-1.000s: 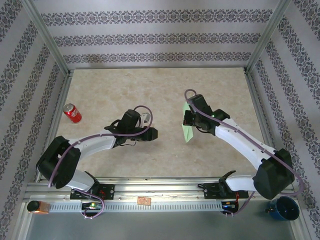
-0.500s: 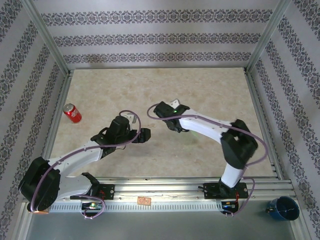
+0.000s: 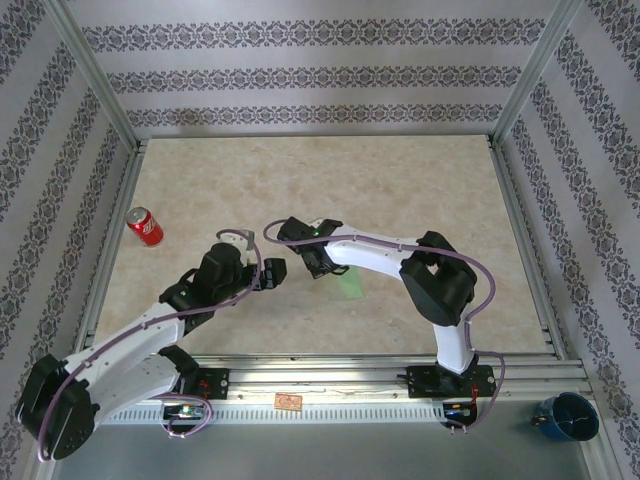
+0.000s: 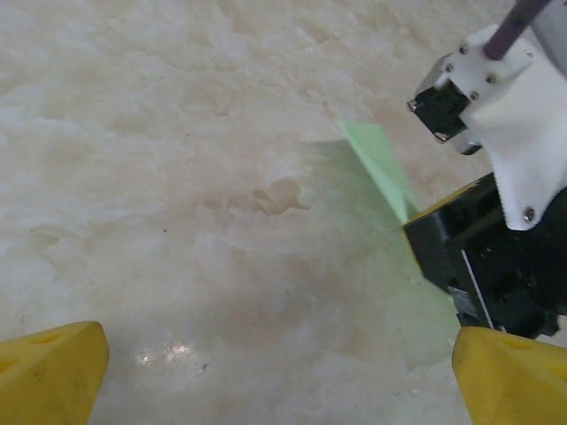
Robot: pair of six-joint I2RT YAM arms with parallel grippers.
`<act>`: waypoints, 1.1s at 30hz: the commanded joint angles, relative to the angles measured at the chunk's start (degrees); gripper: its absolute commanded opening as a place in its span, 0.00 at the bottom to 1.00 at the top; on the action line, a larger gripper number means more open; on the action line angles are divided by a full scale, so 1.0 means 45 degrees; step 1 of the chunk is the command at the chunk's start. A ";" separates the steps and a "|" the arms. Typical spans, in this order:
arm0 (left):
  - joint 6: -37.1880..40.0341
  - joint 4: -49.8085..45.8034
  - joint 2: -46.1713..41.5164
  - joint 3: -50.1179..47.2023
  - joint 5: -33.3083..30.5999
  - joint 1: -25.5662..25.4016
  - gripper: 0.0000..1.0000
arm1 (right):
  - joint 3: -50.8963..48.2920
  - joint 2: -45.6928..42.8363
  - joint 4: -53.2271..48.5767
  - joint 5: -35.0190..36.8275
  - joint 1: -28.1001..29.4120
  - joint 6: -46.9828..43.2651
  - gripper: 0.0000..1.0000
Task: Fold a paper plane with a square sheet of paper (pick it up from the middle)
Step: Turn over the paper at the center of the table.
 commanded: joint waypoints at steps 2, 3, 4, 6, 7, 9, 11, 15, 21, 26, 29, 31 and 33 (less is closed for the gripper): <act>-0.0047 0.0308 -0.0369 -0.0245 0.0517 0.0203 1.00 | -0.1586 -0.1424 0.2961 -0.4617 -0.0448 0.0704 0.23; -0.0001 0.0304 -0.0230 -0.0161 0.0809 0.0217 1.00 | -0.2248 -0.1911 0.3957 -0.5508 -0.0676 0.0922 0.30; 0.0002 0.0285 -0.0003 -0.0002 0.1151 0.0226 1.00 | -0.3010 -0.2459 0.5076 -0.6526 -0.0998 0.1146 0.34; 0.0060 0.0349 0.0595 0.0326 0.1917 0.0208 1.00 | -0.4346 -0.3495 0.6677 -0.7798 -0.1687 0.1716 0.36; 0.0046 0.0383 0.0910 0.0492 0.2195 0.0222 1.00 | -0.4900 -0.3942 0.7243 -0.8244 -0.1993 0.1890 0.37; 0.0003 0.0542 0.1708 0.0858 0.2885 0.0218 1.00 | -0.6189 -0.4984 0.8254 -0.8839 -0.2712 0.2248 0.38; -0.0193 0.0748 0.2585 0.1231 0.3406 0.0218 0.99 | -0.7326 -0.5755 0.8969 -0.9417 -0.3491 0.2549 0.37; -0.0816 0.0919 0.4549 0.2147 0.4586 0.0215 0.82 | -0.9181 -0.6508 0.9536 -1.0664 -0.5393 0.2957 0.25; -0.1906 0.1309 0.7046 0.3196 0.6013 0.0198 0.55 | -0.9774 -0.5904 0.9319 -1.2160 -0.7066 0.2628 0.09; -0.2348 0.1536 0.7837 0.3523 0.6188 0.0193 0.51 | -0.9413 -0.4926 0.9477 -1.2854 -0.7200 0.2502 0.07; -0.2415 0.1436 0.8125 0.3727 0.6319 0.0198 0.50 | -0.9304 -0.4359 0.9609 -1.2772 -0.7202 0.2659 0.07; -0.2464 0.1365 0.8300 0.3821 0.6358 0.0183 0.48 | -0.9273 -0.4091 0.9748 -1.2801 -0.7166 0.2764 0.08; -0.2652 0.1468 0.8464 0.3818 0.6443 0.0198 0.48 | -0.9336 -0.3911 0.9745 -1.2533 -0.7067 0.2890 0.08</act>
